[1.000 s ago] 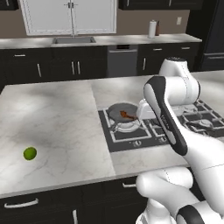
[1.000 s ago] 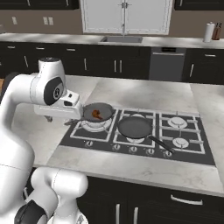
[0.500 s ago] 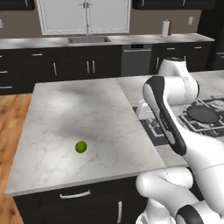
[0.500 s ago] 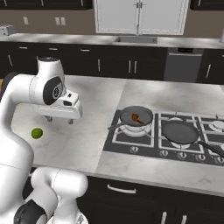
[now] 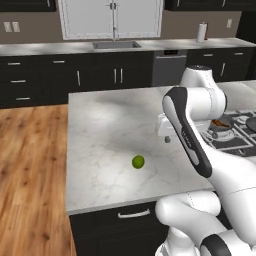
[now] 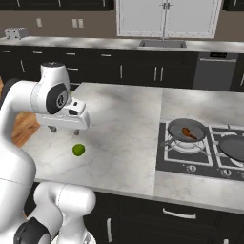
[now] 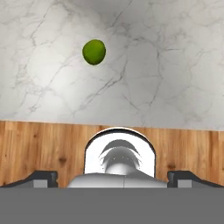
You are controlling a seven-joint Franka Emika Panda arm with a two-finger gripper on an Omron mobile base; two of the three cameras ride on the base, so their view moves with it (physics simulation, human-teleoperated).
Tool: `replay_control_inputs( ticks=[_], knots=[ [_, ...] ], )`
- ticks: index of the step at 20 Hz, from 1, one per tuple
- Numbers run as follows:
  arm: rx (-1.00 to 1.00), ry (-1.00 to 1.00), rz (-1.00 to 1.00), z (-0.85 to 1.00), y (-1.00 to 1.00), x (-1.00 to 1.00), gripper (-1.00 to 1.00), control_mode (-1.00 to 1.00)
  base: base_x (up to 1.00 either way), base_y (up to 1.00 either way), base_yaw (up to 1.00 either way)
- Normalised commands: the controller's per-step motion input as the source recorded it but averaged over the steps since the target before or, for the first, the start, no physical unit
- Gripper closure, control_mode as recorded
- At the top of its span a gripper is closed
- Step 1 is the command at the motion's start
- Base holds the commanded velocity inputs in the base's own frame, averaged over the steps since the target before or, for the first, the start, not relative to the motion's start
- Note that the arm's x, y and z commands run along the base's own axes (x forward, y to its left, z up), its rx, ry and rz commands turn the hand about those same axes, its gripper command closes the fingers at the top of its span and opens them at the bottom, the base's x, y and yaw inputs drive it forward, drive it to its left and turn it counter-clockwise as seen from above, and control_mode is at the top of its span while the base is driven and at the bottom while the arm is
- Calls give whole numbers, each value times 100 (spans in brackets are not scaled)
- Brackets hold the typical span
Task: Place both pans onto different burners. Then place the lime and the chicken drumstick on different pans.
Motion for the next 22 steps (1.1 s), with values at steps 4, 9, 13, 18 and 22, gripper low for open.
replay_control_inputs(
  ticks=[4, 9, 13, 18, 22],
  knots=[
    [0, 0, 0, 0, 0, 0, -100, 100, 0, 52, 0],
    [0, 0, 0, 0, 6, 0, -100, -100, 0, 16, 0],
    [0, 0, 0, -5, 19, 5, -100, -100, 0, 0, 0],
    [0, -4, 0, -19, 5, 4, -100, -100, 0, 0, 0],
    [0, -8, 0, -21, 0, 0, -100, -100, 0, 0, 0]
  ],
)
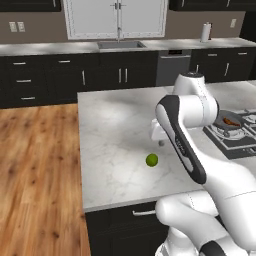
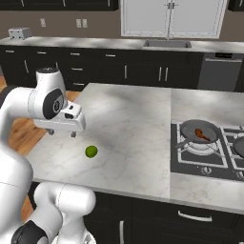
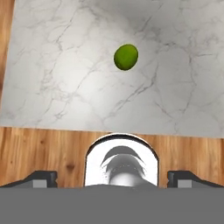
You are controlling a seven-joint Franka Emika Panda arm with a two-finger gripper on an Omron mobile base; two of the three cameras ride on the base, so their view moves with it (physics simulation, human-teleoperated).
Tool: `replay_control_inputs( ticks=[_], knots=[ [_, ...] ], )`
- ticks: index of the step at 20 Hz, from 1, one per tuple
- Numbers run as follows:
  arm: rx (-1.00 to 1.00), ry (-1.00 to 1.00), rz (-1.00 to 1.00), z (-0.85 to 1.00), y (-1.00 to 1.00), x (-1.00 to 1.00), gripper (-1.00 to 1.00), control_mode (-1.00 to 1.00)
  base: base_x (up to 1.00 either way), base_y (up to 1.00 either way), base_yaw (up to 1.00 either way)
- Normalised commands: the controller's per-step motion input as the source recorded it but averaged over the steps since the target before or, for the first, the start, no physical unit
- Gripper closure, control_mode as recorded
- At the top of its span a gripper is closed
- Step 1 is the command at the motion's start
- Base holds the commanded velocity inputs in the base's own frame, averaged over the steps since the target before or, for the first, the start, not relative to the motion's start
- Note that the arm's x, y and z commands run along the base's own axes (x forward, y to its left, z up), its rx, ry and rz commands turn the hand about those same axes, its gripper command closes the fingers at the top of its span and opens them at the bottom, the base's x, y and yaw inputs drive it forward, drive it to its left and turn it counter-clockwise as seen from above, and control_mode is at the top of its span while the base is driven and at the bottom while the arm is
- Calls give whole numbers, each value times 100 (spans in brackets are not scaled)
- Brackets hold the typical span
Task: Place both pans onto different burners. Then place the lime and the chicken drumstick on different pans.
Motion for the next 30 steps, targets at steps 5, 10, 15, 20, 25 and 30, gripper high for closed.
replay_control_inputs(
  ticks=[5, 10, 15, 20, 25, 30],
  knots=[
    [0, -11, 0, -22, 0, 0, -100, -100, 0, 0, 0],
    [0, -10, 0, -19, 0, 7, -100, -100, 0, 0, 0],
    [0, -7, 0, -15, -1, 18, -100, -100, 0, 0, 0],
    [0, -6, 0, -5, -3, 7, -100, -100, 0, 0, 0],
    [0, -4, 0, -3, -3, 13, -100, -100, 0, 0, 0],
    [0, -2, 0, -1, -3, 15, -100, -100, 0, 0, 0]
  ],
)
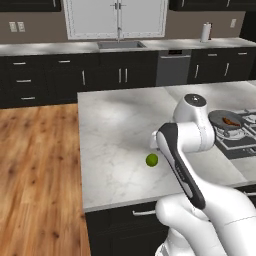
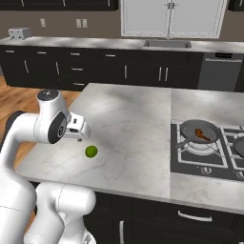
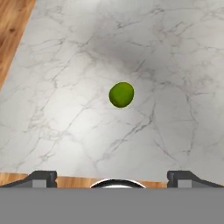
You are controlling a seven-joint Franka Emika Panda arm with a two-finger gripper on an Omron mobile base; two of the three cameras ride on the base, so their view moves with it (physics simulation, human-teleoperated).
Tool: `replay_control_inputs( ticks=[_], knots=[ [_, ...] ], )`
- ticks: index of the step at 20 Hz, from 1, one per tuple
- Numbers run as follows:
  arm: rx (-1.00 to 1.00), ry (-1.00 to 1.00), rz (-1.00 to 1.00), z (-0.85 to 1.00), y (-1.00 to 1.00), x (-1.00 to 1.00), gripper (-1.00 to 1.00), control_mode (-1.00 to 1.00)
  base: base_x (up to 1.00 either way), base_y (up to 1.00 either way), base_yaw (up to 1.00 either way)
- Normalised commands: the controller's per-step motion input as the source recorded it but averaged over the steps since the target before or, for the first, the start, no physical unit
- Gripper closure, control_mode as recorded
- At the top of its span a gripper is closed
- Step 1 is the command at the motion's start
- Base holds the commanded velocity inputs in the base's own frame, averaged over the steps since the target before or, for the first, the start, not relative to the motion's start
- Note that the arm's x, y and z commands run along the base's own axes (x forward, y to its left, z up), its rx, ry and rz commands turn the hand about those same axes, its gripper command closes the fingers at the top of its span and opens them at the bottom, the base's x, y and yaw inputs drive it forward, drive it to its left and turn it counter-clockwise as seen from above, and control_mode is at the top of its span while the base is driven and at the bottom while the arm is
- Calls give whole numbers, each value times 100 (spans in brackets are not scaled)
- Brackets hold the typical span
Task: Place both pans onto different burners. Then place the lime and the chicken drumstick on different pans.
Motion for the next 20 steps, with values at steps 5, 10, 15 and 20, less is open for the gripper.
replay_control_inputs(
  ticks=[5, 10, 15, 20],
  knots=[
    [0, 0, 0, 0, -2, 13, -100, -100, 0, 0, 0],
    [0, 0, 0, -5, 0, 23, -100, -100, 0, 0, 0],
    [0, 0, 0, -15, 0, 20, -100, -100, 0, 0, 0],
    [0, 0, 0, -22, 0, 17, -100, -100, 0, 0, 0]
  ],
)
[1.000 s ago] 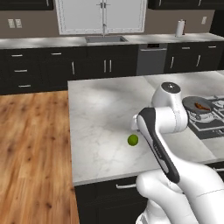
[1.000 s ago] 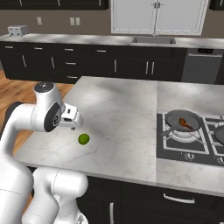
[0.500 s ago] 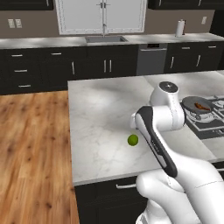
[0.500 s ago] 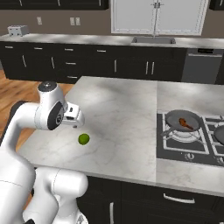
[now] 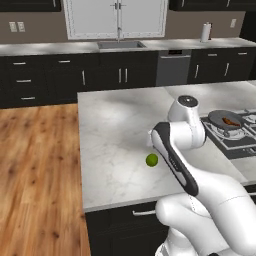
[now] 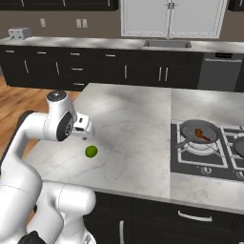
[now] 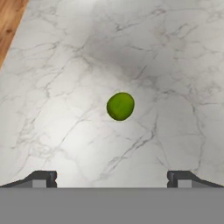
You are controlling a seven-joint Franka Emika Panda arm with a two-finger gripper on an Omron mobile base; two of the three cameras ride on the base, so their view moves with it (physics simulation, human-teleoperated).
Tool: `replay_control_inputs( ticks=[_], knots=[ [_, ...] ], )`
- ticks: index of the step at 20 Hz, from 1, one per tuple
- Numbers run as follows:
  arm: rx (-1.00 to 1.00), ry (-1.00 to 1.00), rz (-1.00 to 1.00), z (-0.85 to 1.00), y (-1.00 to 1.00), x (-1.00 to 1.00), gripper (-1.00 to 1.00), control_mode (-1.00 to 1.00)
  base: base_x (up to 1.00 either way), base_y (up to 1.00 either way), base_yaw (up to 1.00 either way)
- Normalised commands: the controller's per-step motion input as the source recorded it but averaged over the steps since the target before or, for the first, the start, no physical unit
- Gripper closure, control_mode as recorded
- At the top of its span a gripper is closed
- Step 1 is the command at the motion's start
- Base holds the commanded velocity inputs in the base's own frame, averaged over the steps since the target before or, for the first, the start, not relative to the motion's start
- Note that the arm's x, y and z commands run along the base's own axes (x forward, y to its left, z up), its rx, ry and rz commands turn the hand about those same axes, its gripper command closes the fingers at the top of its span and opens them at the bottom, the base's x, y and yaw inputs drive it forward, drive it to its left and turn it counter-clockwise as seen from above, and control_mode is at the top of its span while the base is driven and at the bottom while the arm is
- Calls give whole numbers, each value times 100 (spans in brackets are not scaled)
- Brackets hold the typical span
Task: Place both pans onto different burners. Then place the lime and the chicken drumstick on different pans.
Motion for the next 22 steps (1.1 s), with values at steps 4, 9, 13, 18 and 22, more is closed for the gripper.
replay_control_inputs(
  ticks=[4, 9, 13, 18, 22],
  knots=[
    [0, 0, 0, -24, 0, 14, -100, -100, 0, 0, 0],
    [0, 0, 0, -20, 0, 21, -100, -100, 0, 0, 0],
    [0, 0, 0, -22, 0, 18, -100, -100, 0, 0, 0],
    [0, 0, 0, -23, -4, 14, -100, -100, 0, 0, 0],
    [0, 0, 0, -22, -4, 13, -100, -100, 0, 0, 0]
  ],
)
